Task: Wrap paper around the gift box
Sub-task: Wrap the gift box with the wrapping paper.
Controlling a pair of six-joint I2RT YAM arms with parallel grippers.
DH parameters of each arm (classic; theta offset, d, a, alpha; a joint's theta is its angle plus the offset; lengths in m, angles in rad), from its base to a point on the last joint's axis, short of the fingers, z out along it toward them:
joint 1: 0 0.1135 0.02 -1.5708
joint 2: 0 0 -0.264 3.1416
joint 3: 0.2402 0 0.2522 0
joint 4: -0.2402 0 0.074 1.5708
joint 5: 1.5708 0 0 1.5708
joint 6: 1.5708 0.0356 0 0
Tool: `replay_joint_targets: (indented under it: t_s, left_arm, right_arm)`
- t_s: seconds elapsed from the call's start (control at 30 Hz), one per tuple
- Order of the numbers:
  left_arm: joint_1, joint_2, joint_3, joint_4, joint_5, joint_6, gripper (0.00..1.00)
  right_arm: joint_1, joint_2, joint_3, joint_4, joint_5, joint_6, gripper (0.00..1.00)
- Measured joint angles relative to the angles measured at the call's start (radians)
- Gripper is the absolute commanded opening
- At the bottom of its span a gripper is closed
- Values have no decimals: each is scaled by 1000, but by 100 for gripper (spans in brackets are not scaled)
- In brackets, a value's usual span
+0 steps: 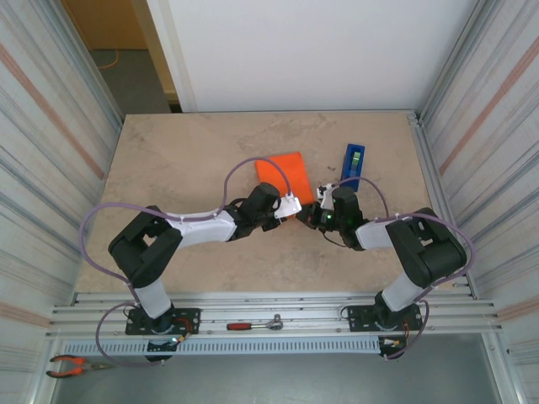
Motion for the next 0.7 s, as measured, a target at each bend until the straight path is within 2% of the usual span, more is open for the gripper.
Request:
replay_joint_targets:
  t_s: [0.7]
  left_arm:
    - [0,0,0,0,0,0,42]
  right_arm:
    - [-10,-3,-40,18,-2,2,0]
